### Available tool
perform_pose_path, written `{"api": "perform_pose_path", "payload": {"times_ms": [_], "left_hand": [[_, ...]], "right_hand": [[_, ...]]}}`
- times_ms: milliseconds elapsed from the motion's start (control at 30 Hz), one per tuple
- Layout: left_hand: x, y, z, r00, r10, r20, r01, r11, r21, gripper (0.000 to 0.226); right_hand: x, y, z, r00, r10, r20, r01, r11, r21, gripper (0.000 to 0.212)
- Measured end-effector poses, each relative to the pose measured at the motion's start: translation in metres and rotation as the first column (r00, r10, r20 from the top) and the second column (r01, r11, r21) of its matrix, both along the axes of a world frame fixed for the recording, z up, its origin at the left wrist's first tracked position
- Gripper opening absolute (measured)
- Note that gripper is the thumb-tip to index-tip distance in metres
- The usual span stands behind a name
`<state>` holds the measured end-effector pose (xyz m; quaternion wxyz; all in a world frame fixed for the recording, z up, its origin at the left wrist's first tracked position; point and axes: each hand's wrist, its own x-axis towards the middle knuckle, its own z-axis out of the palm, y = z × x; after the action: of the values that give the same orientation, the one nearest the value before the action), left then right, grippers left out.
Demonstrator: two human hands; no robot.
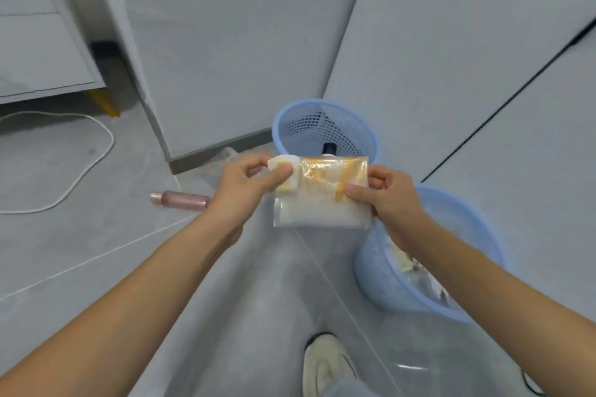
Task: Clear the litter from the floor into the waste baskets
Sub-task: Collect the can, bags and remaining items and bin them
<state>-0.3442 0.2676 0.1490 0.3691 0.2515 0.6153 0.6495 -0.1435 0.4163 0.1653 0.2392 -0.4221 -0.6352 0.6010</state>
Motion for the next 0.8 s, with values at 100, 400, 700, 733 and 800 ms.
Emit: {"api": "perform_pose_path", "payload": {"times_ms": [100, 400, 700, 733, 800], "left_hand": [[0.064, 0.051, 0.008, 0.99, -0.138, 0.005, 0.138, 0.99, -0.027, 0.021], [0.193, 0.153, -0.009, 0.802, -0.452, -0.391, 0.429, 0.891, -0.149, 0.034], [0.201, 0.173, -0.039, 0.391, -0.666, -0.636, 0.435, 0.742, -0.509, 0.039], [0.202, 0.172, -0.04, 0.325, -0.676, -0.662, 0.406, 0.731, -0.548, 0.039], [0.203, 0.168, -0.043, 0.183, -0.682, -0.708, 0.338, 0.72, -0.607, 0.037]], "right_hand": [[0.07, 0.013, 0.012, 0.994, -0.112, 0.001, 0.112, 0.994, 0.01, 0.025], [0.216, 0.061, 0.008, 0.925, -0.179, 0.335, 0.174, 0.984, 0.048, 0.045], [0.198, 0.073, -0.028, 0.551, -0.115, 0.826, -0.39, 0.84, 0.377, 0.035], [0.194, 0.07, -0.032, 0.509, -0.119, 0.852, -0.438, 0.816, 0.376, 0.031], [0.189, 0.065, -0.039, 0.449, -0.143, 0.882, -0.505, 0.774, 0.382, 0.028]]}}
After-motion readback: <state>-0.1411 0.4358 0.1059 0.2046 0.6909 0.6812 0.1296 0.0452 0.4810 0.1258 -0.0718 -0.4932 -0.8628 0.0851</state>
